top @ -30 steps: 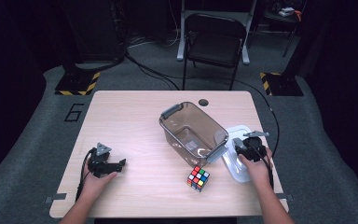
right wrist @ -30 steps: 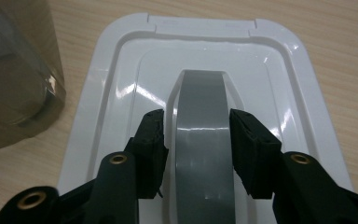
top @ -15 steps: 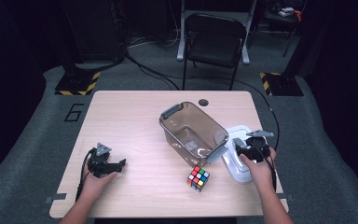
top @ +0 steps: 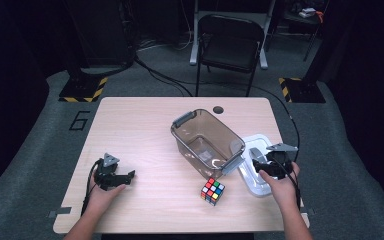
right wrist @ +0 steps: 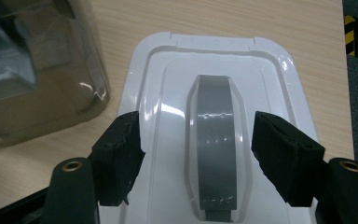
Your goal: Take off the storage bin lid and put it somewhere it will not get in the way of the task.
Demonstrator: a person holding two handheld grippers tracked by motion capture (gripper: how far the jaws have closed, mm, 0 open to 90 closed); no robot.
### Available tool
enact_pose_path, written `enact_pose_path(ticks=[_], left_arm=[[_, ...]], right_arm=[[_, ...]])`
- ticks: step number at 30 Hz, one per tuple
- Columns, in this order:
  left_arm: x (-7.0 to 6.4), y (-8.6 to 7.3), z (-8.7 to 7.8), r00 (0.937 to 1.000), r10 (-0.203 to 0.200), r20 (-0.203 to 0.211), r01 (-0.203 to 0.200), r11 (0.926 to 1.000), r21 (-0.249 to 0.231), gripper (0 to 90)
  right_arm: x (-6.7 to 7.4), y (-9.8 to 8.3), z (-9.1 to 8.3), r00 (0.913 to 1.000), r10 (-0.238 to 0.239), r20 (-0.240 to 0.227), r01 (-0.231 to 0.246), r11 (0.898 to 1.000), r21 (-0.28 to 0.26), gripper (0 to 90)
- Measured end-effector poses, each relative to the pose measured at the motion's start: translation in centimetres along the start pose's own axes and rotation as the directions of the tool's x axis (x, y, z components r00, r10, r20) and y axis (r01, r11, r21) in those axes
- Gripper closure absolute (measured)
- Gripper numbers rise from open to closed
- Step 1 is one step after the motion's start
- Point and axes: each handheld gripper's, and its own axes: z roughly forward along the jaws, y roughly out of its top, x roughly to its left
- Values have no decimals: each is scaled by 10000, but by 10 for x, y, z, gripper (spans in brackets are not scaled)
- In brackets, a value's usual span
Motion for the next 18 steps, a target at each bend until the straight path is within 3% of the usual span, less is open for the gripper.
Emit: enact_pose_path(ticks=[4, 8, 18], left_arm=[[0, 0, 0, 10000, -1, 7, 1, 10000, 9, 137], [0, 0, 0, 10000, -2, 1, 2, 10000, 0, 137], [0, 0, 0, 10000, 5, 2, -5, 10000, 2, 137]], right_arm=[[5, -1, -6, 9992, -190, -355, 188, 9998, -55, 326], [14, -2, -13, 9943, -708, -798, 705, 9975, -64, 326], [24, -15, -19, 9836, -1068, -1451, 1060, 9943, -133, 354]])
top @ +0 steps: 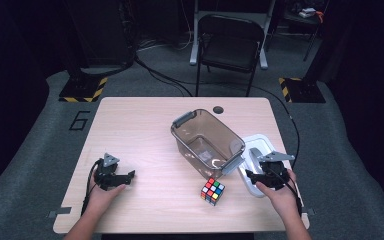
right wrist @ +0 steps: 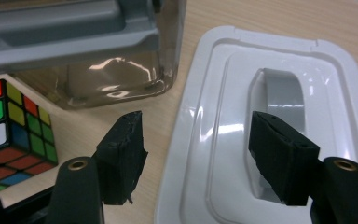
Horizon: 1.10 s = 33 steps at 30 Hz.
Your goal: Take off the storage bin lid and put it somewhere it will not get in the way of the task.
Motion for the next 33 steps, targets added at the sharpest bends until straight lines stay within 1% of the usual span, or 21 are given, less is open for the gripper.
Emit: enact_pose_path(ticks=[5, 9, 12, 16, 20, 26, 31, 33], left_arm=[[0, 0, 0, 10000, 3, 6, -3, 10000, -4, 137], [0, 0, 0, 10000, 22, 14, -22, 10000, -18, 137], [0, 0, 0, 10000, 26, 16, -26, 10000, -10, 137], [0, 0, 0, 10000, 19, 28, -19, 10000, 11, 137], [0, 0, 0, 10000, 24, 29, -24, 10000, 12, 137], [0, 0, 0, 10000, 43, 41, -43, 10000, 7, 137], [1, 0, 1, 10000, 64, 37, -64, 10000, -13, 137], [1, 1, 1, 10000, 72, 38, -72, 10000, 0, 137]], right_arm=[[5, -6, 0, 9994, 50, -348, -45, 9999, 139, 353], [12, -8, -1, 9982, -130, -586, 138, 9998, 136, 352], [20, -8, 0, 9958, -139, -908, 154, 9997, 162, 351], [29, -7, 1, 9925, -333, -1177, 344, 9994, 73, 351], [37, -8, 4, 9884, -468, -1443, 489, 9987, 110, 352], [46, -9, 6, 9846, -655, -1624, 692, 9974, 177, 352], [54, -9, 7, 9797, -776, -1849, 829, 9963, 210, 351], [56, -8, 6, 9767, -899, -1949, 942, 9955, 133, 351]])
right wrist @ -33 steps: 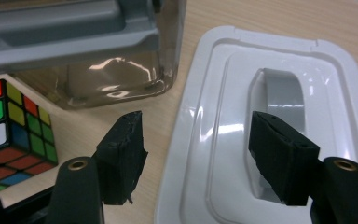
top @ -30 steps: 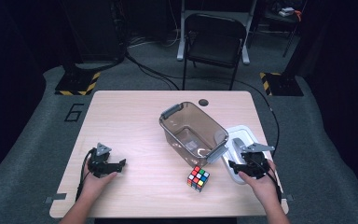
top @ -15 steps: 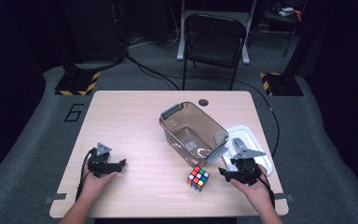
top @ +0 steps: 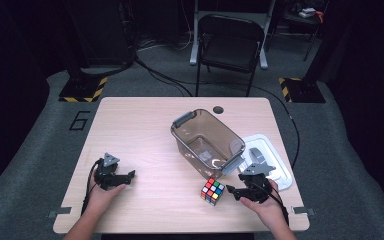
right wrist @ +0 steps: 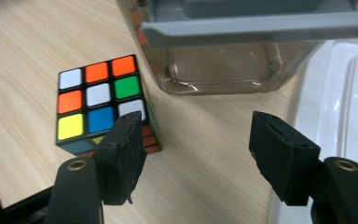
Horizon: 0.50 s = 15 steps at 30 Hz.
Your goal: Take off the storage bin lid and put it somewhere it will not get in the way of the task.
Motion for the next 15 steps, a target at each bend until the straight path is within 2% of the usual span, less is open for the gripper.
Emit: enact_pose_path(ticks=[3, 8, 15], left_arm=[[0, 0, 0, 10000, 2, -5, -2, 10000, -16, 137], [0, 0, 0, 10000, -8, -6, 8, 10000, -20, 137], [0, 0, 0, 10000, -19, -4, 19, 10000, 1, 137]], right_arm=[[5, 1, 0, 9999, 31, -116, -31, 10000, -36, 351], [10, 2, 1, 9991, -276, -307, 273, 9996, -89, 343], [14, 3, 3, 9986, -345, -391, 342, 9994, -104, 315]])
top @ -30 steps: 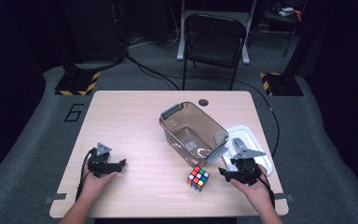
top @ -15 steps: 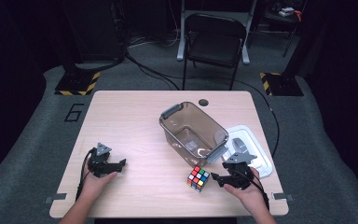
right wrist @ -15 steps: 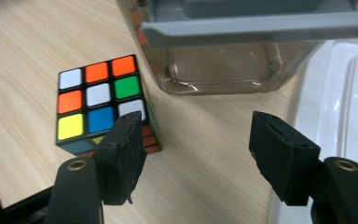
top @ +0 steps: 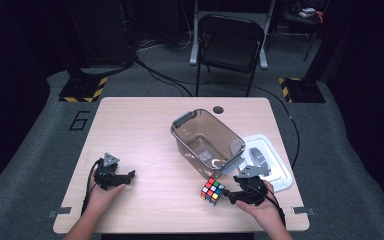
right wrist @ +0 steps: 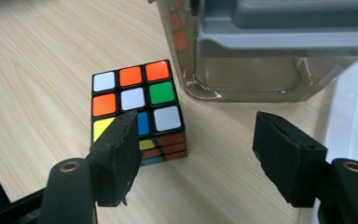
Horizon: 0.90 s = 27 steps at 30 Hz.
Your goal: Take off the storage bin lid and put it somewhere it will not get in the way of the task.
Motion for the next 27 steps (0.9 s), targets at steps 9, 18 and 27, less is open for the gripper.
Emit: enact_pose_path(ticks=[9, 18, 27], left_arm=[[0, 0, 0, 10000, 8, 1, -8, 10000, -11, 137], [0, 0, 0, 10000, -9, 5, 9, 10000, 4, 137], [0, 0, 0, 10000, 14, -3, -14, 10000, -15, 137]], right_arm=[[10, 3, 6, 9987, -433, -256, 439, 9987, 243, 281], [17, 4, 8, 9975, -532, -458, 541, 9983, 198, 253], [24, 7, 15, 9955, -723, -619, 742, 9968, 289, 234]])
